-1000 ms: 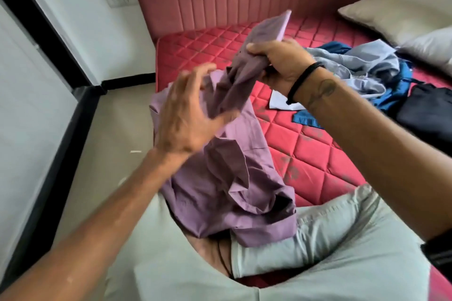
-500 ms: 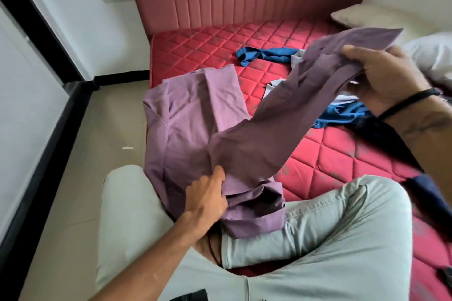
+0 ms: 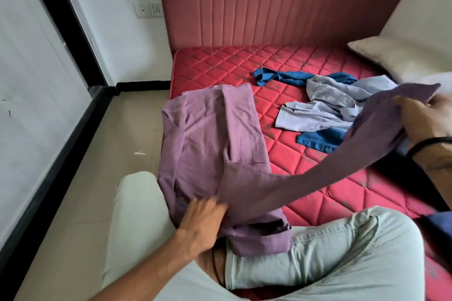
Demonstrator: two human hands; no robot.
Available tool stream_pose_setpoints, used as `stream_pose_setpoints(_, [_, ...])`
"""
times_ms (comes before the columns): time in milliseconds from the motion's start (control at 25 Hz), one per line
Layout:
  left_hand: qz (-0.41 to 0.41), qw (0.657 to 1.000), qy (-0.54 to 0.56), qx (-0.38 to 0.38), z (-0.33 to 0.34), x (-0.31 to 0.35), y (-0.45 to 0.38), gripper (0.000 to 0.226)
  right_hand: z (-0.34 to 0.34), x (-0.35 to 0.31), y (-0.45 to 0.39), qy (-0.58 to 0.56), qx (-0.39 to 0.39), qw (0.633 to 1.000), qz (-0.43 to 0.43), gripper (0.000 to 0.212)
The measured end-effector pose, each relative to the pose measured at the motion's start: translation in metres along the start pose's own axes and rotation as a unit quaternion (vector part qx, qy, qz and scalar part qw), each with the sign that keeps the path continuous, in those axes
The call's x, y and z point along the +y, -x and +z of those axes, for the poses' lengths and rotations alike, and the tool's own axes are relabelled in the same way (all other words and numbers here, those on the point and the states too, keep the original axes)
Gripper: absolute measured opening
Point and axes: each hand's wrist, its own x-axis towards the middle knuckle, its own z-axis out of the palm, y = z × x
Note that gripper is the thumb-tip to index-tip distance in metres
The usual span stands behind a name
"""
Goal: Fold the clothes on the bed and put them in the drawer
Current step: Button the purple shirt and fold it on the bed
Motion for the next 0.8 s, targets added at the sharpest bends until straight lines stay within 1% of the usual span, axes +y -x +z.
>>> stream_pose_setpoints(80, [0.016, 0.992, 0.058, -0.107, -0.01, -0.014, -0.006, 0.039, 0.018, -0.007, 0.002, -0.009, 0.015, 0.999, -0.028, 0.01])
stream_pose_setpoints(120, [0.03, 0.984, 0.087, -0.154, -0.019, -0.024, -0.014, 0.037, 0.031, -0.011, 0.002, -0.026, 0.02, 0.999, -0.039, 0.008])
stream_pose_setpoints(160, [0.047, 0.975, 0.122, -0.181, -0.033, -0.03, -0.023, 0.039, 0.05, -0.012, -0.002, -0.032, 0.028, 0.998, -0.053, 0.004])
stream_pose_setpoints(200, [0.057, 0.969, 0.177, -0.162, -0.048, -0.034, -0.035, 0.043, 0.071, -0.017, -0.003, -0.05, 0.029, 0.996, -0.075, 0.008])
stream_pose_setpoints(240, [0.05, 0.958, 0.255, -0.119, -0.06, -0.035, -0.05, 0.048, 0.097, -0.018, -0.005, -0.072, 0.021, 0.993, -0.088, 0.017])
stream_pose_setpoints(280, [0.035, 0.935, 0.346, -0.069, -0.07, -0.034, -0.065, 0.053, 0.125, -0.019, -0.01, -0.105, 0.007, 0.991, -0.088, 0.024])
stream_pose_setpoints(320, [0.021, 0.901, 0.432, -0.045, -0.076, -0.03, -0.081, 0.061, 0.155, -0.02, -0.015, -0.131, -0.005, 0.989, -0.073, 0.027])
stream_pose_setpoints(360, [0.019, 0.855, 0.515, -0.051, -0.081, -0.023, -0.098, 0.071, 0.189, -0.02, -0.022, -0.147, -0.012, 0.988, -0.048, 0.029])
stream_pose_setpoints(440, [-0.013, 0.754, 0.647, -0.115, -0.075, -0.011, -0.124, 0.084, 0.255, -0.019, -0.037, -0.182, -0.032, 0.983, 0.001, 0.037])
stream_pose_setpoints(480, [-0.03, 0.719, 0.682, -0.132, -0.067, -0.009, -0.131, 0.084, 0.286, -0.021, -0.04, -0.192, -0.031, 0.981, 0.016, 0.04])
stream_pose_setpoints(520, [-0.043, 0.701, 0.699, -0.135, -0.058, -0.009, -0.134, 0.081, 0.317, -0.02, -0.044, -0.2, -0.032, 0.979, 0.026, 0.041])
stream_pose_setpoints(560, [-0.06, 0.69, 0.711, -0.122, -0.04, -0.014, -0.144, 0.08, 0.345, -0.017, -0.048, -0.194, -0.036, 0.98, 0.033, 0.041])
stream_pose_setpoints(600, [-0.086, 0.676, 0.723, -0.116, -0.025, -0.019, -0.146, 0.084, 0.369, -0.015, -0.045, -0.181, -0.046, 0.982, 0.039, 0.042])
stream_pose_setpoints(680, [-0.145, 0.652, 0.734, -0.123, 0.002, -0.026, -0.167, 0.106, 0.417, 0.013, -0.049, -0.091, -0.078, 0.992, 0.048, 0.037])
stream_pose_setpoints(720, [-0.136, 0.644, 0.742, -0.128, 0.019, -0.03, -0.174, 0.117, 0.437, 0.03, -0.049, -0.042, -0.116, 0.991, 0.055, 0.041])
stream_pose_setpoints(760, [-0.136, 0.622, 0.763, -0.113, 0.039, -0.038, -0.182, 0.126, 0.457, 0.054, -0.049, 0.021, -0.176, 0.982, 0.061, 0.054])
stream_pose_setpoints(800, [-0.136, 0.588, 0.792, -0.088, 0.052, -0.047, -0.185, 0.129, 0.47, 0.079, -0.046, 0.111, -0.245, 0.962, 0.041, 0.066])
